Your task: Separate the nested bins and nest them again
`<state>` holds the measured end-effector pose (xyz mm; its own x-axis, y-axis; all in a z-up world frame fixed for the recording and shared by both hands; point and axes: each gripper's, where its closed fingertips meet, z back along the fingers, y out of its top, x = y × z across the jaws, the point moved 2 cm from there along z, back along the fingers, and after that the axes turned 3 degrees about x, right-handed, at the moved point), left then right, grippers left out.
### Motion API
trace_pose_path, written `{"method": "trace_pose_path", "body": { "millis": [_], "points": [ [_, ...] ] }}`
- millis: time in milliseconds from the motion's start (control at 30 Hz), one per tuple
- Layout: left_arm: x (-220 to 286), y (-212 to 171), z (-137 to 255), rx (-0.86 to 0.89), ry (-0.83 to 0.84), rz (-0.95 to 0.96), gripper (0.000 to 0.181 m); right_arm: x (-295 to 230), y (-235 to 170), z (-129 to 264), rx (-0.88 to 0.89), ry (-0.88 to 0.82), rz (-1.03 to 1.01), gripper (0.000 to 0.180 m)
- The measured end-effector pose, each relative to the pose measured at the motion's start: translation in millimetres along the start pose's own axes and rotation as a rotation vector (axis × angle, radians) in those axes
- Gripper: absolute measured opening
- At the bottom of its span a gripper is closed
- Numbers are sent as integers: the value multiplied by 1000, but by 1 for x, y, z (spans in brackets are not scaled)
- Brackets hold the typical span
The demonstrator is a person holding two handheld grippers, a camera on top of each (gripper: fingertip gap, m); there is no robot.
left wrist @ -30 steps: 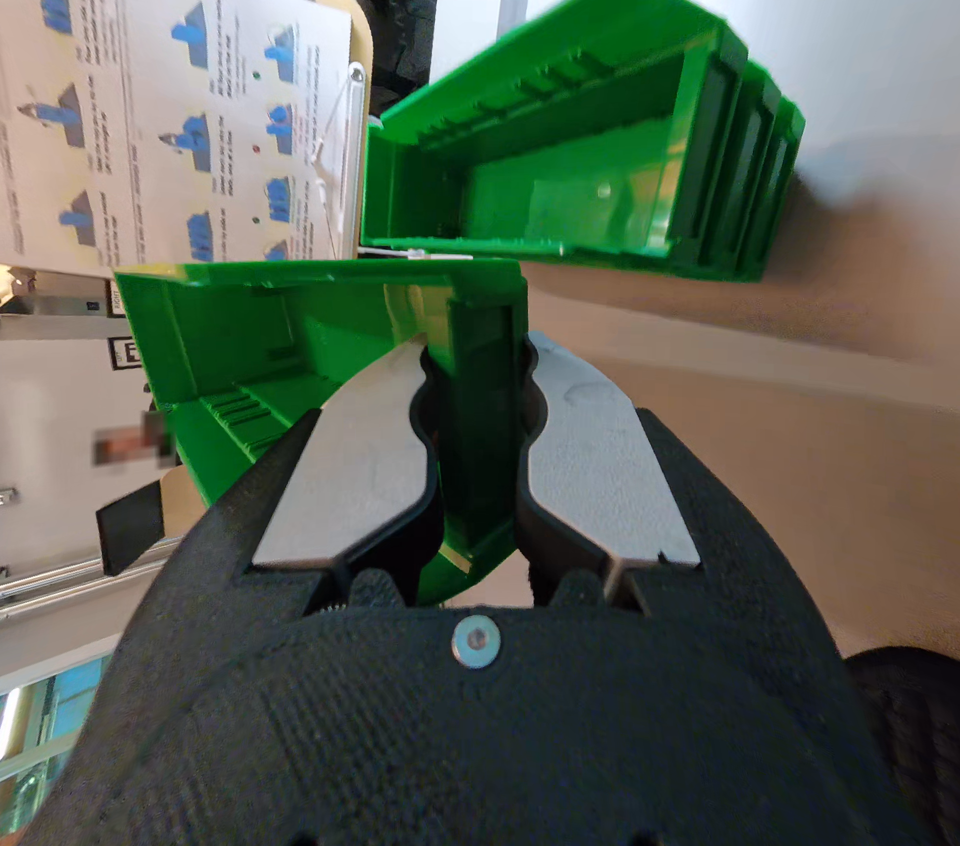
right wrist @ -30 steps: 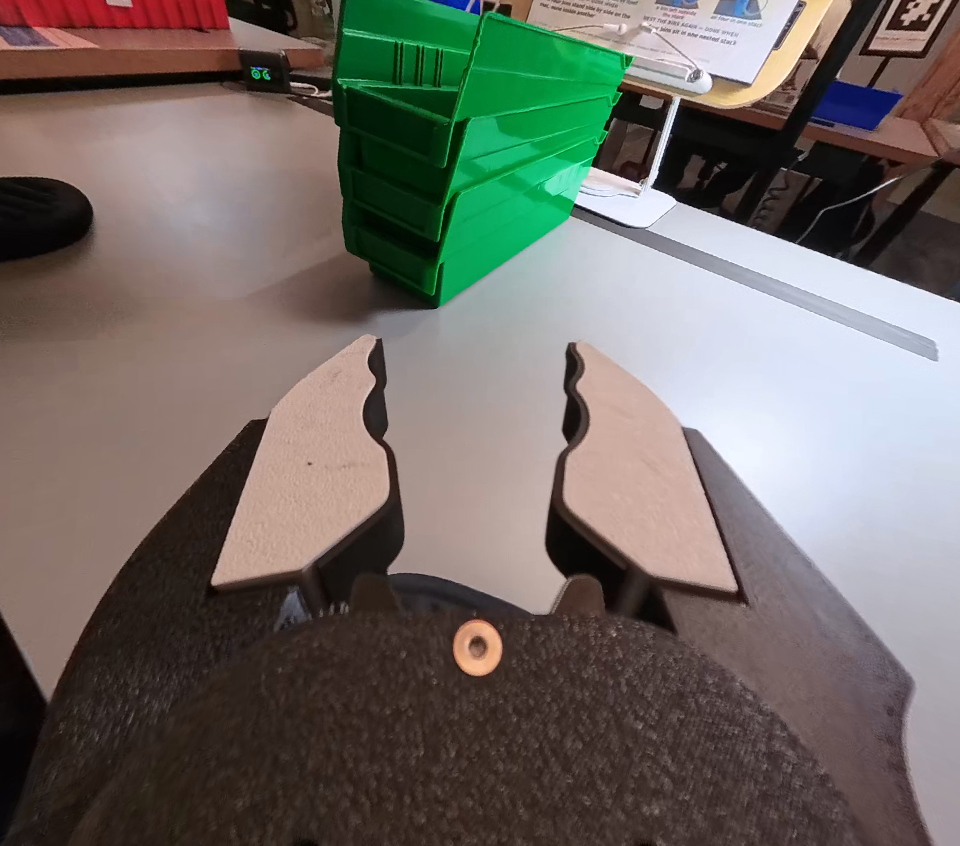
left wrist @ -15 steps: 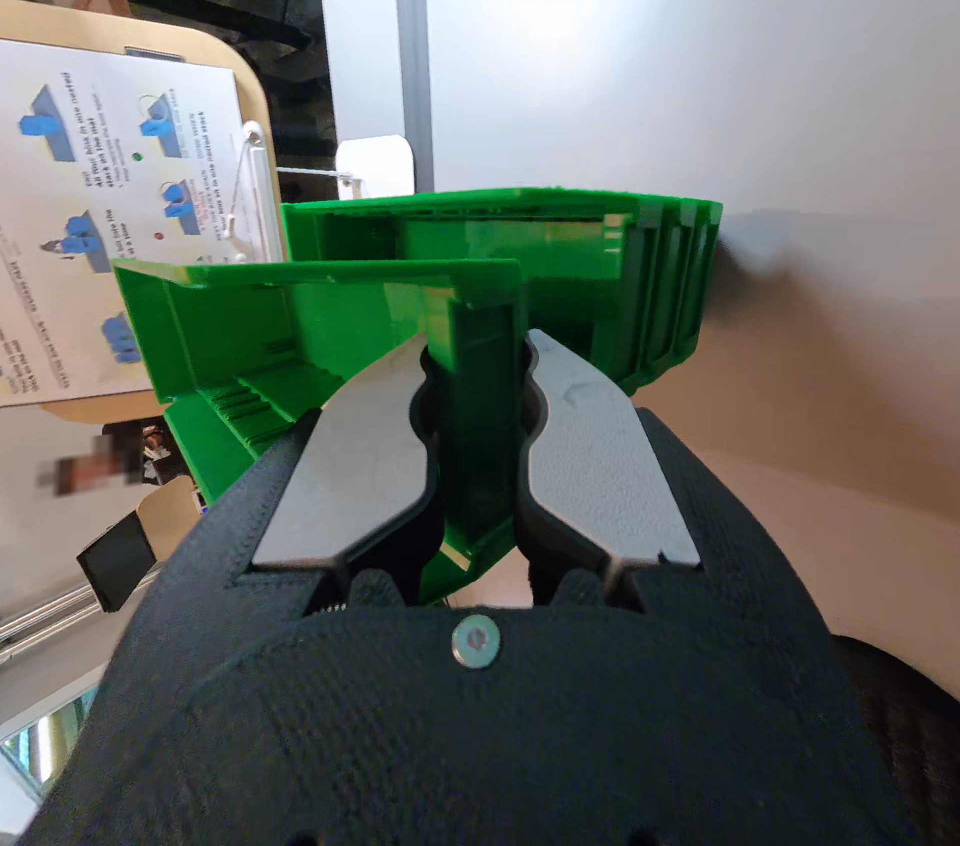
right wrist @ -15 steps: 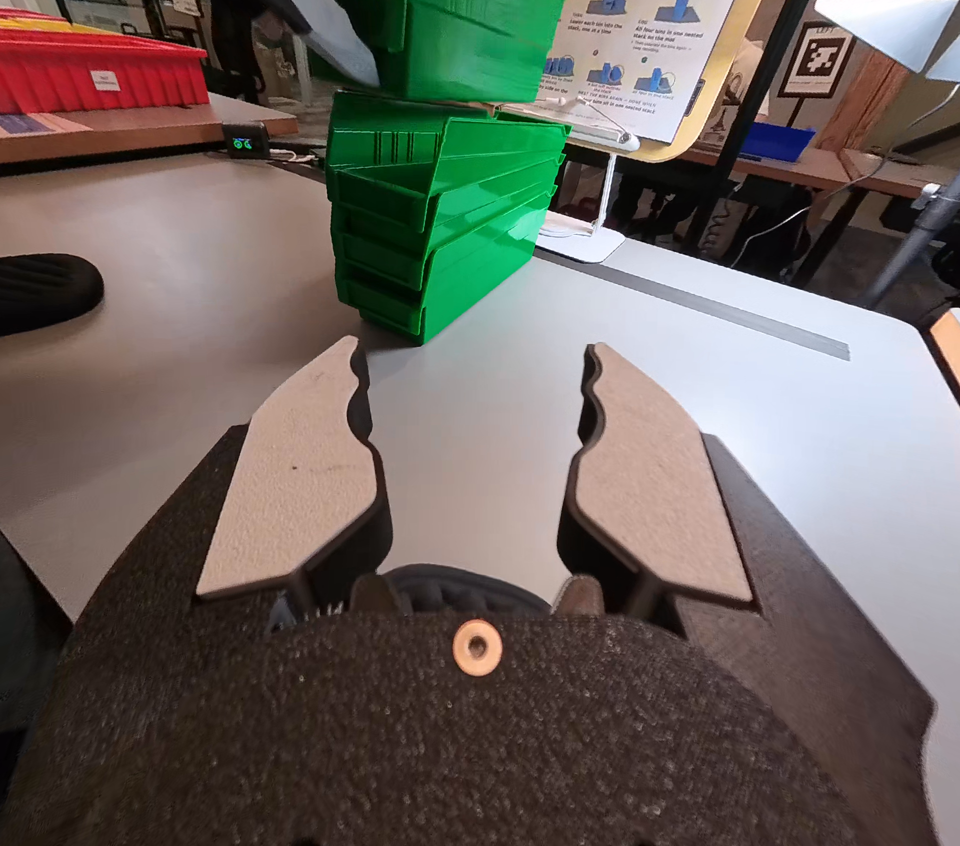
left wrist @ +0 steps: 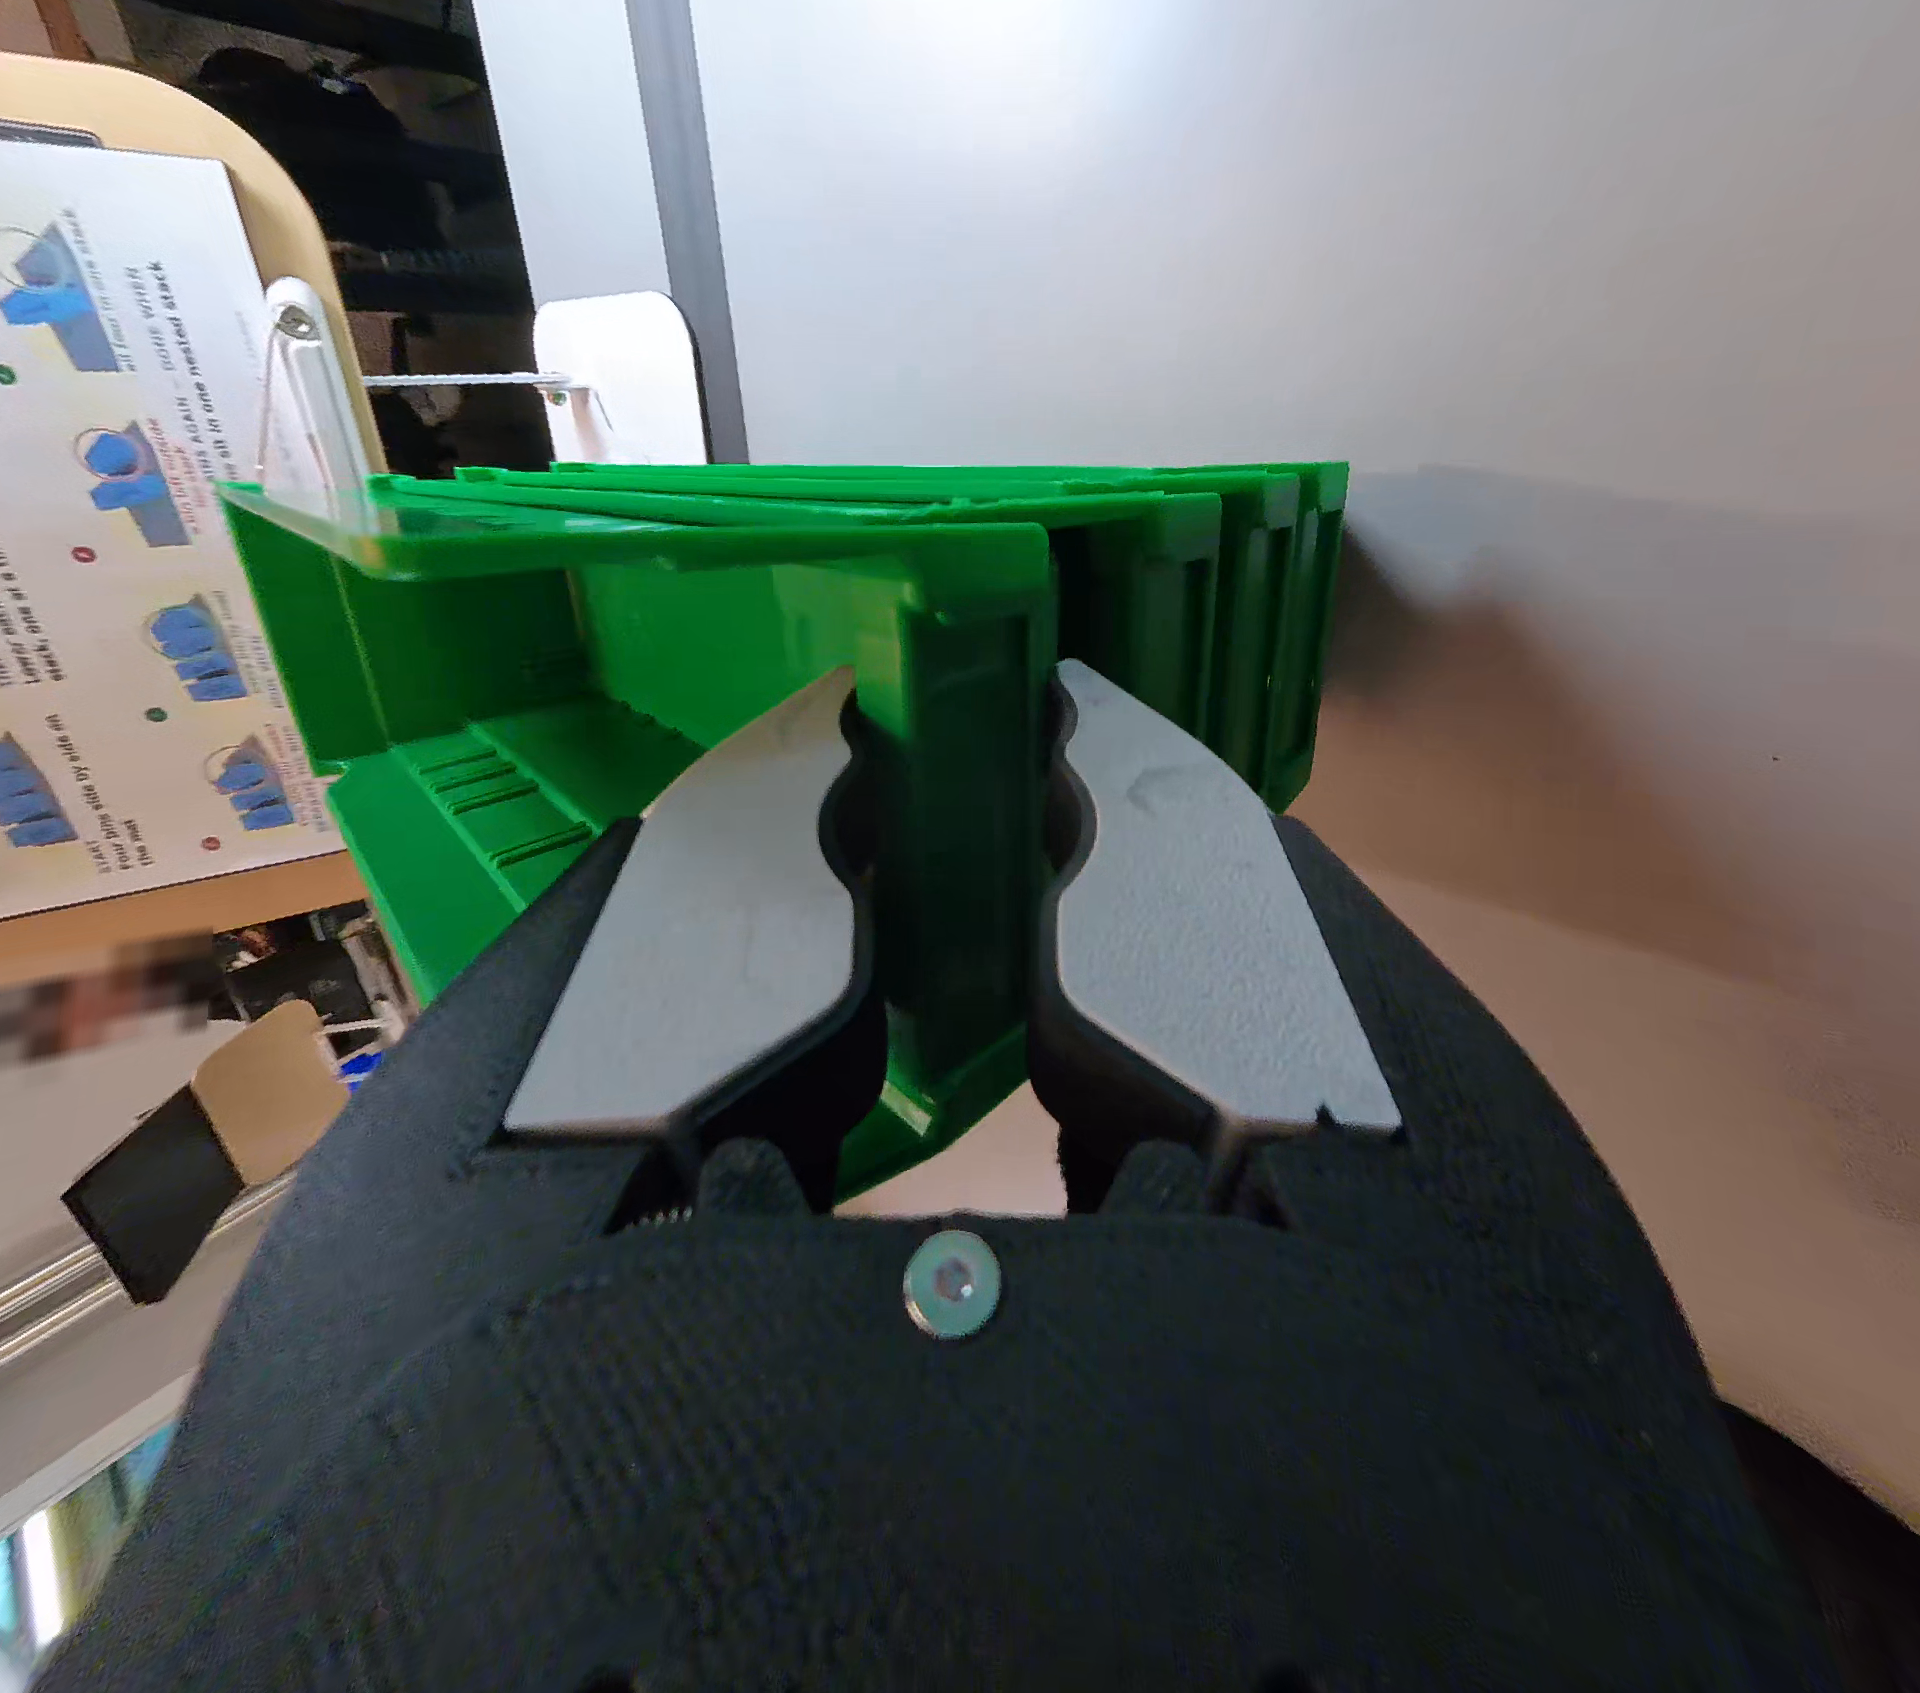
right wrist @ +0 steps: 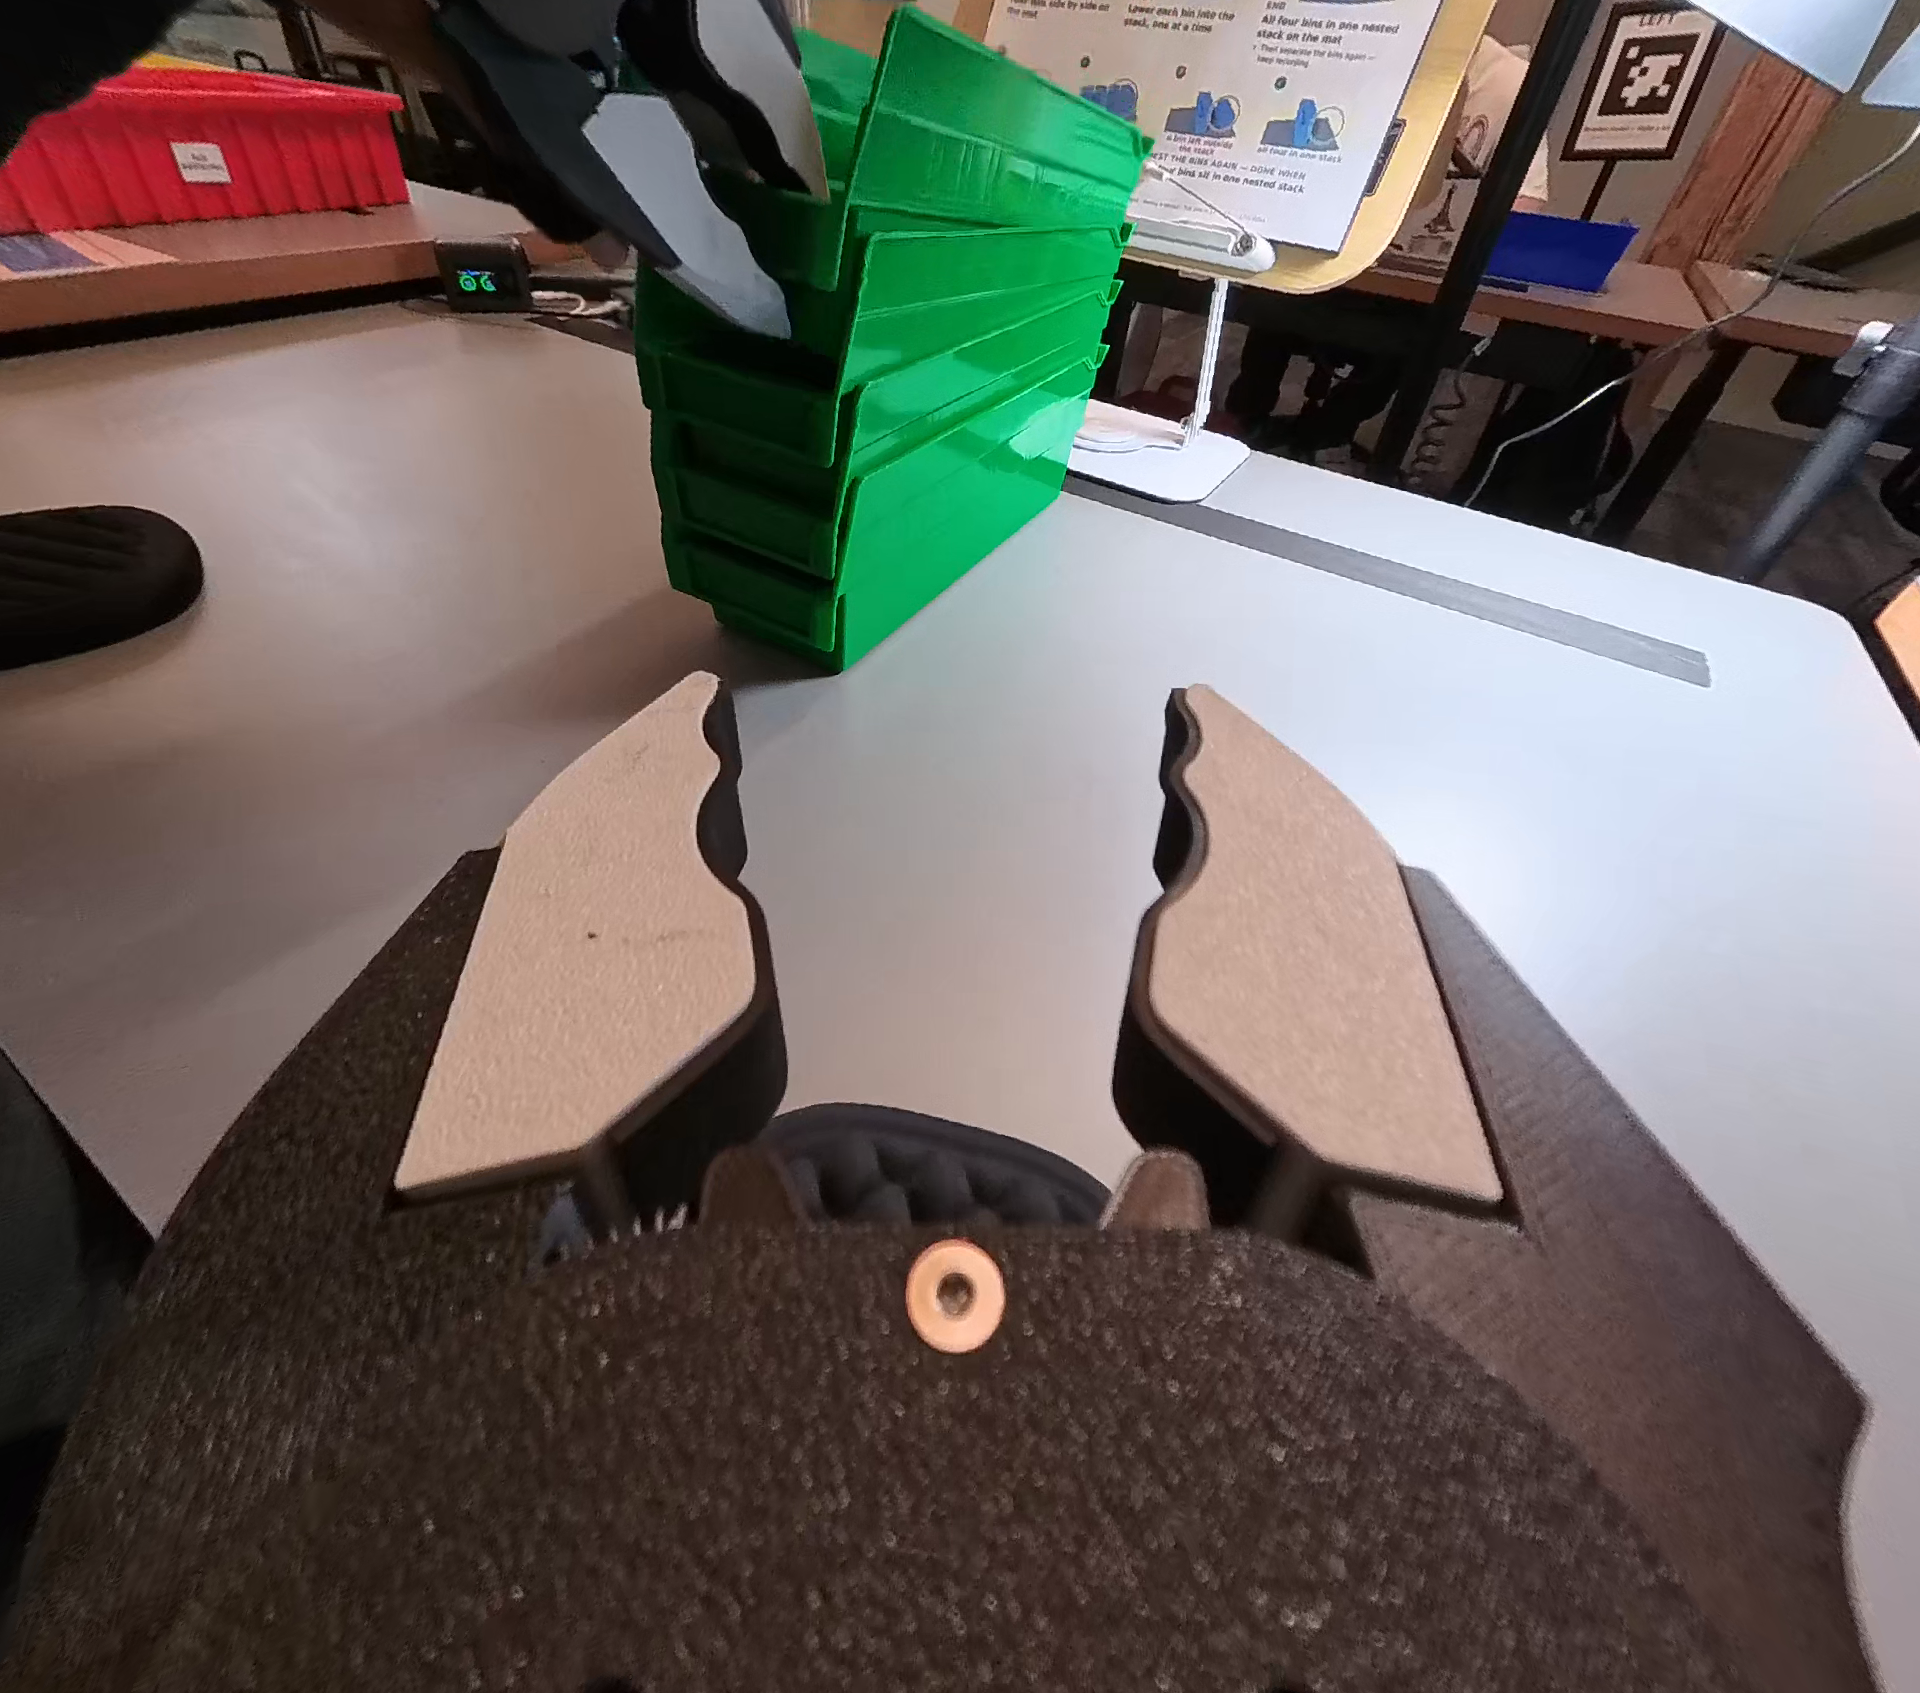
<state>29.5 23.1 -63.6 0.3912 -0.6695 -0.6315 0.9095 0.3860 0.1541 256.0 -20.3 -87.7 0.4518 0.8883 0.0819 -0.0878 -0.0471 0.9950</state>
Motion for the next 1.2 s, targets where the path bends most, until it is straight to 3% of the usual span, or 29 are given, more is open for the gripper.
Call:
{"method": "trace_pose_path", "body": {
  "millis": [333, 633, 767, 867, 1200],
  "points": [
    [2, -7, -5, 118, 61, 35, 39, -1, -2, -1, 4, 7, -20, 77],
    [-9, 1, 70, 520, 127, 247, 48, -2, -8, -4, -9, 11, -28, 77],
    [-12, -26, 108, 771, 171, 454, 50, -3, -10, -6, -17, 12, -25, 77],
    [-1, -60, 118, 855, 216, 591, 50, -7, -10, -11, -23, 22, -21, 77],
    [73, -172, 68, 781, 198, 918, 66, -28, -1, -30, -40, 76, 34, 77]
  ]
}}
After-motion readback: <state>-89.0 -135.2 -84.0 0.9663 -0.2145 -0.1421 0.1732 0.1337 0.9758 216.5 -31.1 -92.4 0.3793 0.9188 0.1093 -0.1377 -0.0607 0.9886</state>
